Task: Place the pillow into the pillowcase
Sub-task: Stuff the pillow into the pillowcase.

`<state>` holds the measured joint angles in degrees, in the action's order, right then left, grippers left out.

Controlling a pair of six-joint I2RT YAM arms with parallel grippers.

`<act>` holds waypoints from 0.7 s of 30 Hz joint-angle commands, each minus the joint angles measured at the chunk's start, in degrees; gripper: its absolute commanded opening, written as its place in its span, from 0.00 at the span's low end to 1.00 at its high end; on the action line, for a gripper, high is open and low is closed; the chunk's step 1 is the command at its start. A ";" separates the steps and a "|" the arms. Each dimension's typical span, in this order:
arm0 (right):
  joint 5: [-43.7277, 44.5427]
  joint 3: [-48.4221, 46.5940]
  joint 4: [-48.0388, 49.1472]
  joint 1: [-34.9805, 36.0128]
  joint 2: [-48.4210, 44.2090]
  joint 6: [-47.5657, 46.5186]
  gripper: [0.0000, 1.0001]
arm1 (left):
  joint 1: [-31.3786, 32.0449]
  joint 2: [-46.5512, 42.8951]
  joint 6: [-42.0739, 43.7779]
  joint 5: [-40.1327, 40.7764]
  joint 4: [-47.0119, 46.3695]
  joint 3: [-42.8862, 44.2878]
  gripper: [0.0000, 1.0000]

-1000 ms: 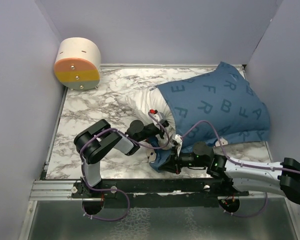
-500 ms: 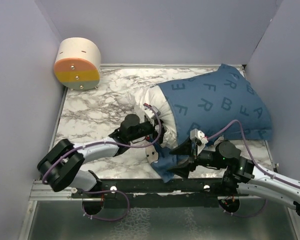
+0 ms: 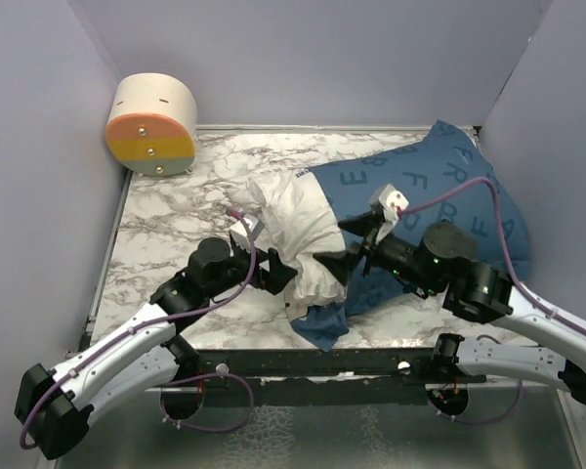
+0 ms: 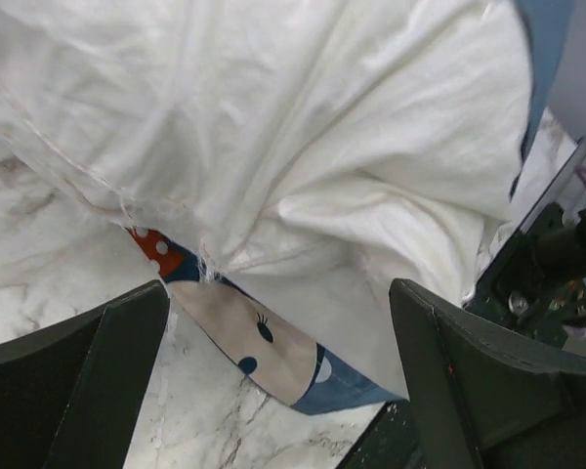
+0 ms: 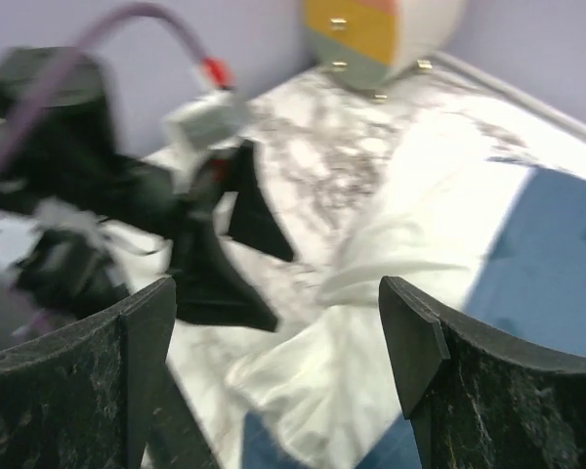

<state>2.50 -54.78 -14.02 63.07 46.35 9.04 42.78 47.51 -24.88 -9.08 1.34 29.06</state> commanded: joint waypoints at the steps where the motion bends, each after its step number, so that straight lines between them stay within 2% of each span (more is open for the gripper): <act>1: 22.42 -8.69 -9.39 0.20 10.41 -3.22 0.84 | -4.54 -2.55 -1.16 -0.17 3.63 4.11 0.97; 4: 31.25 -13.64 -12.49 0.03 16.35 -3.60 0.84 | -10.69 7.37 0.57 -8.29 7.15 12.96 0.89; 6: 33.39 -16.26 -14.15 -1.51 18.94 -3.57 0.83 | -15.65 12.67 -0.04 -15.26 5.05 16.28 0.88; 9: 30.38 -18.56 -16.96 -7.45 21.93 -2.18 0.82 | -23.62 16.59 -7.39 -23.86 -4.05 14.54 0.90; 11: 28.69 -18.87 -18.14 -10.52 23.26 -2.03 0.78 | -26.77 16.91 -12.27 -26.01 -10.99 11.09 0.92; 14: 27.84 -18.94 -18.41 -10.77 25.16 -2.80 0.71 | -27.50 16.31 -18.66 -27.01 -20.83 4.42 0.94; 16: 27.83 -19.26 -18.69 -10.77 26.92 -3.24 0.70 | -27.45 16.74 -22.36 -29.01 -27.17 1.66 0.94; 21: 28.92 -19.17 -18.42 -11.01 30.14 -3.76 0.70 | -25.86 19.13 -24.07 -27.97 -30.87 1.00 0.94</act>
<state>29.58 -72.90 -30.92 52.03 74.37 6.26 15.66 65.28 -44.25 -34.35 -18.81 29.32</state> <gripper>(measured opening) 0.703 0.939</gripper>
